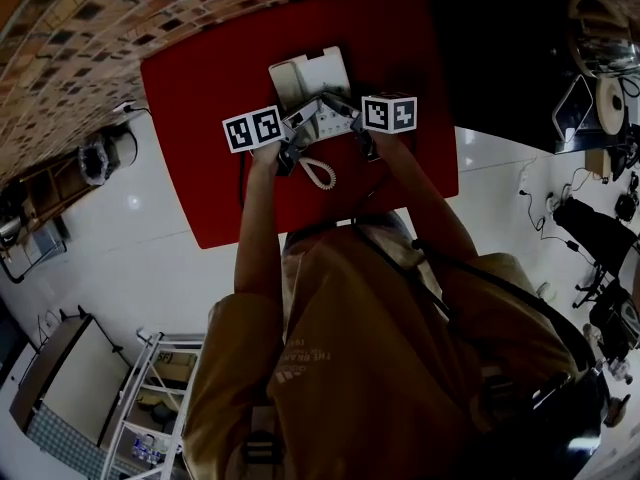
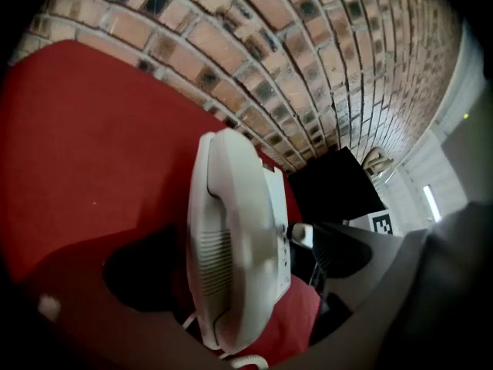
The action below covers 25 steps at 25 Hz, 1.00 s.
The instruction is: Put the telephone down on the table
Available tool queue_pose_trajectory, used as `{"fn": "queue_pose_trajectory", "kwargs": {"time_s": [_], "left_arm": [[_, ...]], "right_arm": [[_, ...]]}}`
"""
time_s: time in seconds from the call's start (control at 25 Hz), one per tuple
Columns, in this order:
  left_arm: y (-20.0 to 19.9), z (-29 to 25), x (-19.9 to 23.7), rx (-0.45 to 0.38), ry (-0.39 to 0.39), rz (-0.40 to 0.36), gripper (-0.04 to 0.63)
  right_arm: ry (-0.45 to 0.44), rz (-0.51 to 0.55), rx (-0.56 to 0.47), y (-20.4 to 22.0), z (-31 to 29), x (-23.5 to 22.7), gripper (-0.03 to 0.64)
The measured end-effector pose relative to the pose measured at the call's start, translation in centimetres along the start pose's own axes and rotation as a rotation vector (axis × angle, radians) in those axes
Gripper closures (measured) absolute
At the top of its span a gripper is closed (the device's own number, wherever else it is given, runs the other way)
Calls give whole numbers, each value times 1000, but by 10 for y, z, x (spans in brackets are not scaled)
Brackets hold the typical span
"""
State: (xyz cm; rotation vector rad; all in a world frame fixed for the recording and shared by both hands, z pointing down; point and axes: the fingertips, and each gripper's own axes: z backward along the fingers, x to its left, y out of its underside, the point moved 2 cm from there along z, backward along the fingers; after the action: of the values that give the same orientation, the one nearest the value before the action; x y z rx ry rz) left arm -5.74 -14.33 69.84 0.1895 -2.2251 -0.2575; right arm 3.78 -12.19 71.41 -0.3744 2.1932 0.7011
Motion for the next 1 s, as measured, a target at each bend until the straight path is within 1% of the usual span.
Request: {"fn": "queue_pose_trajectory", "kwargs": {"time_s": [0.08, 0.16, 0.24, 0.28, 0.36, 0.4, 0.48, 0.52, 0.6, 0.68, 0.76, 0.84, 0.92, 1.0], "left_arm": [[-10, 15, -6, -47, -5, -21, 64], [-12, 31, -18, -86, 5, -46, 64], [-13, 49, -35, -156, 9, -105, 64], [-17, 60, -44, -221, 2, -151, 66], [-20, 86, -59, -387, -32, -256, 67], [-15, 101, -63, -468, -49, -304, 69], [-3, 127, -69, -603, -55, -391, 70], [2, 138, -74, -655, -51, -429, 71], [13, 161, -92, -721, -53, -489, 71], [20, 186, -114, -765, -69, -527, 69], [24, 213, -137, -823, -88, -559, 69], [29, 240, -158, -891, -124, -611, 69], [36, 263, -177, -952, -168, -684, 69], [44, 282, -193, -1011, -215, -750, 69]], "right_arm": [[1, 33, -59, -13, 11, 6, 239], [-8, 79, -108, -20, 27, 16, 238], [-19, 159, -182, -27, 48, 32, 239], [-17, 216, -231, -34, 60, 41, 238], [4, 346, -332, -40, 87, 59, 239], [13, 413, -383, -37, 101, 68, 239], [17, 541, -492, -31, 125, 89, 239], [15, 602, -550, -30, 137, 101, 239], [16, 701, -662, -29, 167, 129, 238], [22, 759, -768, -31, 201, 159, 238], [25, 789, -868, -34, 233, 184, 236], [17, 811, -947, -32, 259, 204, 232], [11, 835, -981, -25, 277, 219, 217], [10, 863, -979, -18, 287, 231, 213]]}}
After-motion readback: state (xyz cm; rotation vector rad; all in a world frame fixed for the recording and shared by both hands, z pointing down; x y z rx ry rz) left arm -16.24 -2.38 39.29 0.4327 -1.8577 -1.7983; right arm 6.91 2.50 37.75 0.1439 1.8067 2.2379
